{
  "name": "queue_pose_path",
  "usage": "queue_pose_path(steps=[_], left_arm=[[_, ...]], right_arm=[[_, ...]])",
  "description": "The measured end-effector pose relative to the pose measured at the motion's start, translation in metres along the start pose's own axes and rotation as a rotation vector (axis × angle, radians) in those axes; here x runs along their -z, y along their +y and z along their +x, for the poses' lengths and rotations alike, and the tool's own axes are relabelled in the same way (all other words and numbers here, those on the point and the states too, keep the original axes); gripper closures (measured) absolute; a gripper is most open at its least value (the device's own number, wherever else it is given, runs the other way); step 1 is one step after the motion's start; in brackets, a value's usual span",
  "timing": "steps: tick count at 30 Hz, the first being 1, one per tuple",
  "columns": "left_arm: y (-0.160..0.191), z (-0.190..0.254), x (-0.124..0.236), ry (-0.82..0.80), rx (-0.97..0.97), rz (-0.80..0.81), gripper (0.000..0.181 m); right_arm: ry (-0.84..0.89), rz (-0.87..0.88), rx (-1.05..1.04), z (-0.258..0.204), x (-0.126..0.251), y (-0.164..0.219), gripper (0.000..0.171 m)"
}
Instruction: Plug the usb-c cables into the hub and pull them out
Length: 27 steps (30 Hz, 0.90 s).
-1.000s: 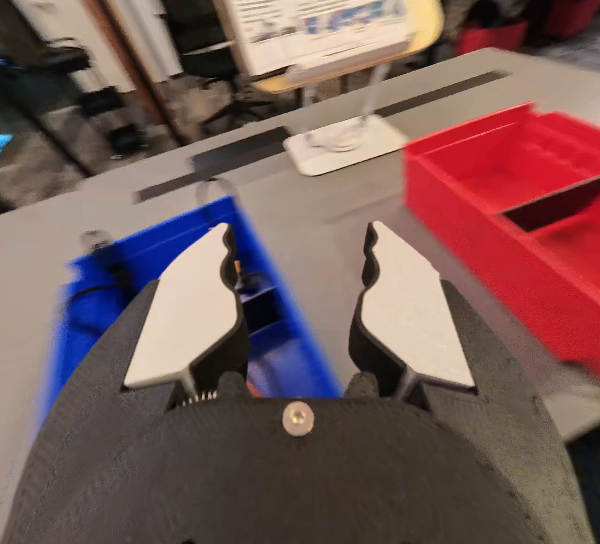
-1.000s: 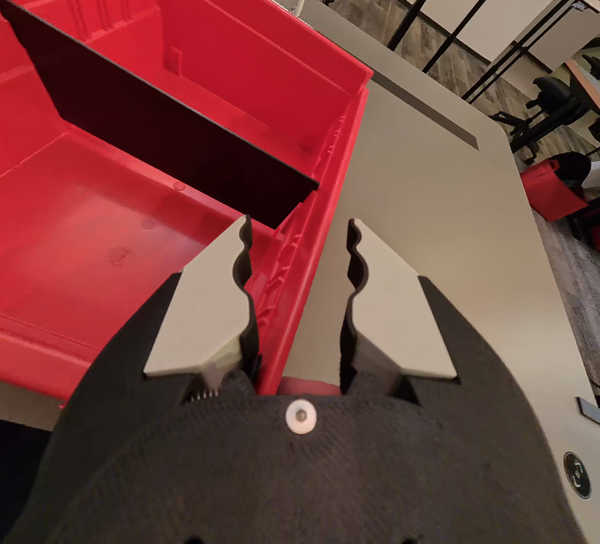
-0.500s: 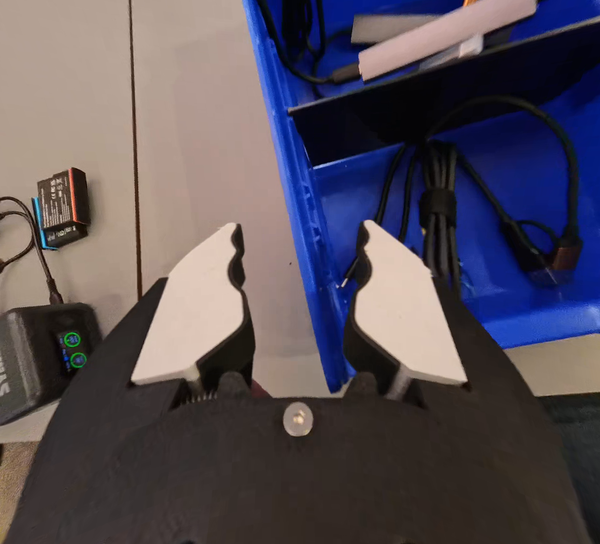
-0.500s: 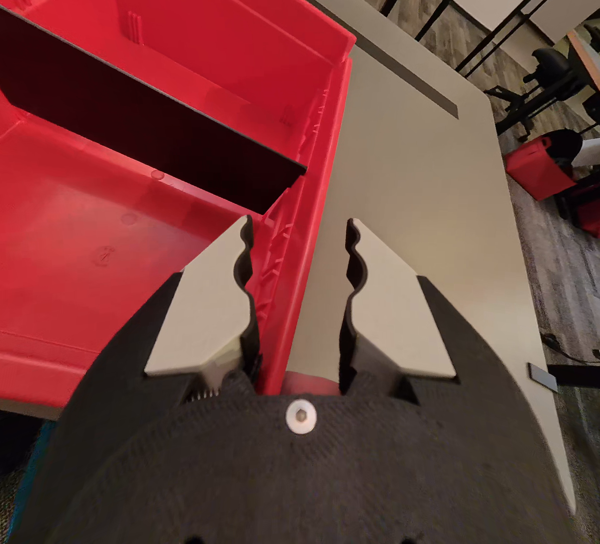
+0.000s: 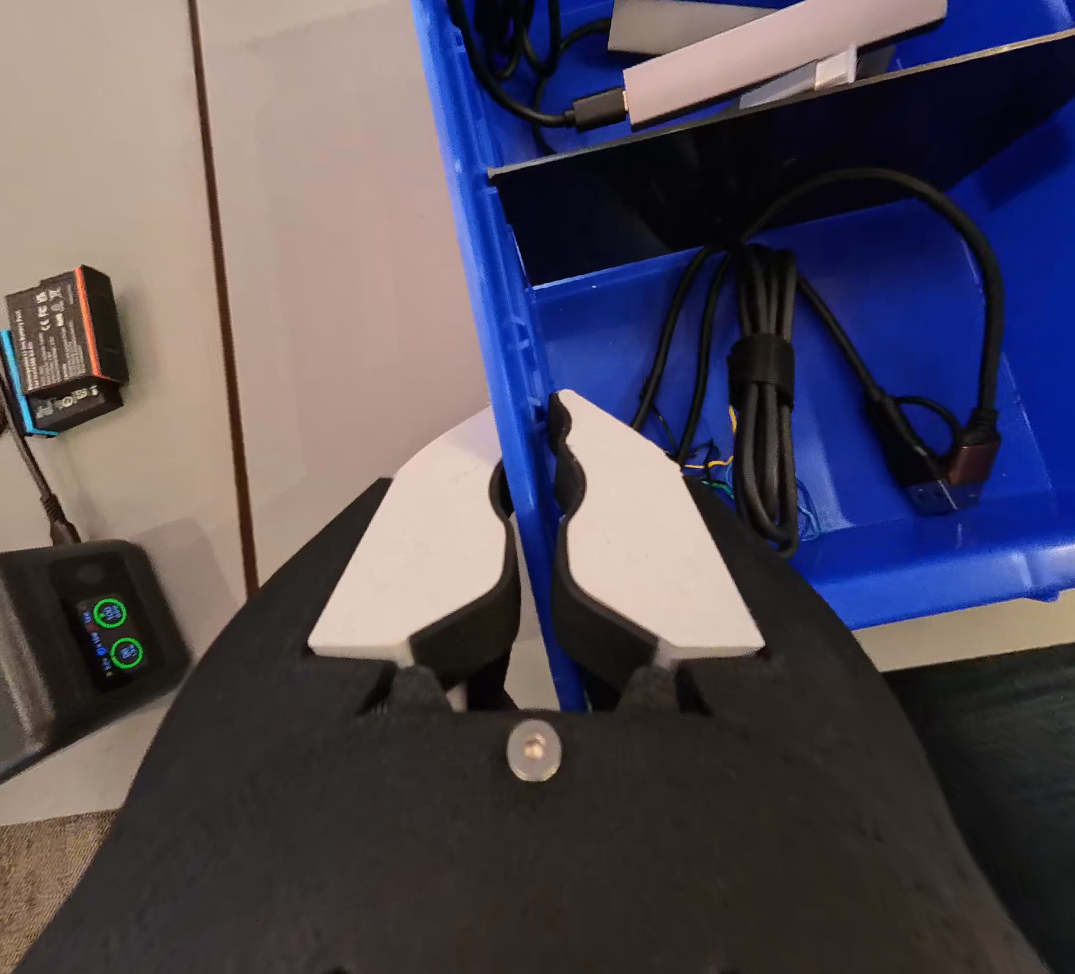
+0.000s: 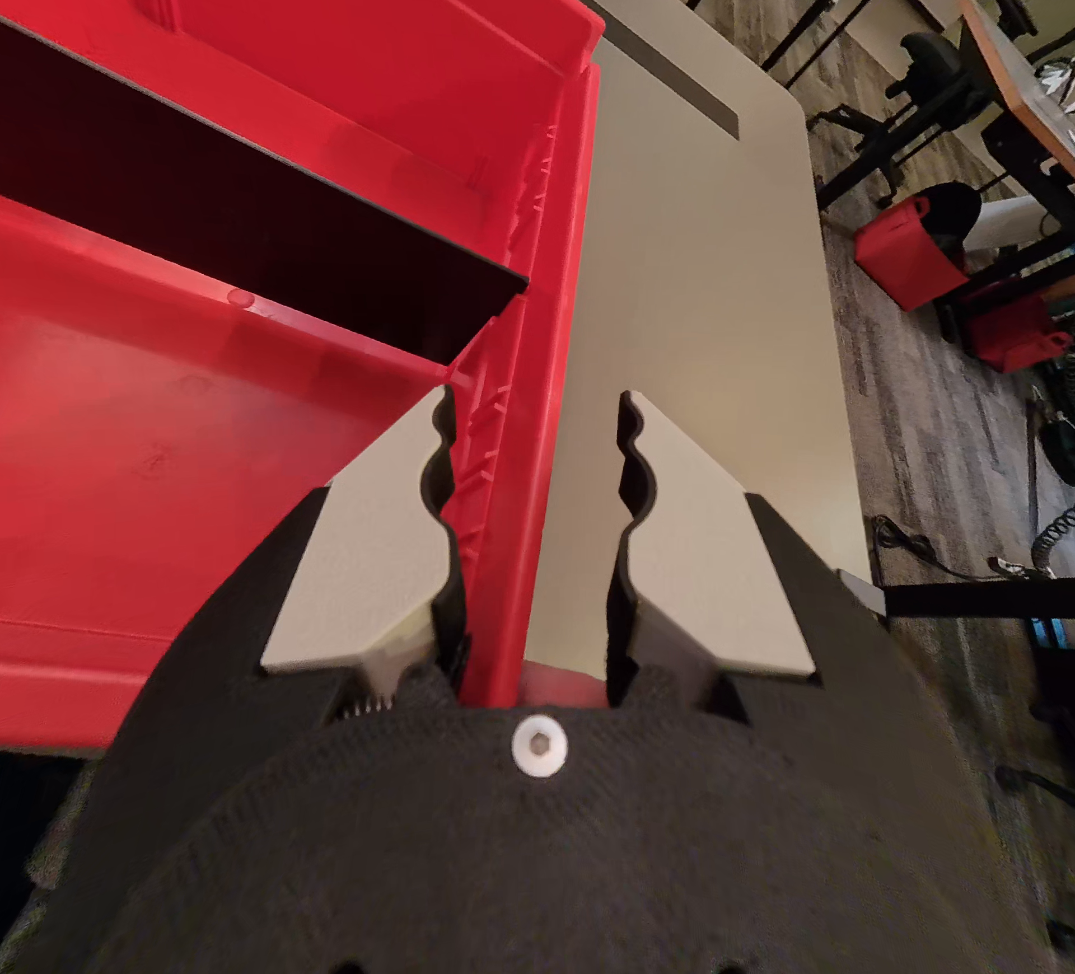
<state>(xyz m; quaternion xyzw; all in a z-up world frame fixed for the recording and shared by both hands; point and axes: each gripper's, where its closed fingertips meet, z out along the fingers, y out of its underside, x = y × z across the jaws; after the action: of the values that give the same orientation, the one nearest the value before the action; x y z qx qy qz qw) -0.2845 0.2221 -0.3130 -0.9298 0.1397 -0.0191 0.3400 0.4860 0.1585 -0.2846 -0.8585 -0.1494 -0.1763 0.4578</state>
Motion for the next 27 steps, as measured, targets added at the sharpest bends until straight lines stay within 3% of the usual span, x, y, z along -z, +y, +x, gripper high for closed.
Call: queue_pose_path(steps=[1, 11, 17, 23, 27], left_arm=[[0.002, -0.003, 0.001, -0.002, 0.002, -0.002, 0.175], [0.014, -0.039, 0.008, 0.023, -0.005, 0.013, 0.175], [0.013, -0.048, 0.007, 0.011, -0.014, 0.018, 0.174], [0.011, -0.049, 0.012, -0.014, -0.017, 0.045, 0.146], [-0.008, -0.056, 0.029, -0.064, 0.008, 0.132, 0.122]], right_arm=[[0.007, -0.007, -0.003, 0.006, 0.000, 0.004, 0.117], [0.116, -0.084, -0.011, 0.065, -0.002, 0.039, 0.118], [0.154, -0.099, 0.004, 0.078, -0.004, 0.043, 0.119], [0.219, -0.044, 0.029, 0.085, 0.005, 0.028, 0.113], [0.315, 0.012, 0.106, 0.096, 0.029, 0.000, 0.095]])
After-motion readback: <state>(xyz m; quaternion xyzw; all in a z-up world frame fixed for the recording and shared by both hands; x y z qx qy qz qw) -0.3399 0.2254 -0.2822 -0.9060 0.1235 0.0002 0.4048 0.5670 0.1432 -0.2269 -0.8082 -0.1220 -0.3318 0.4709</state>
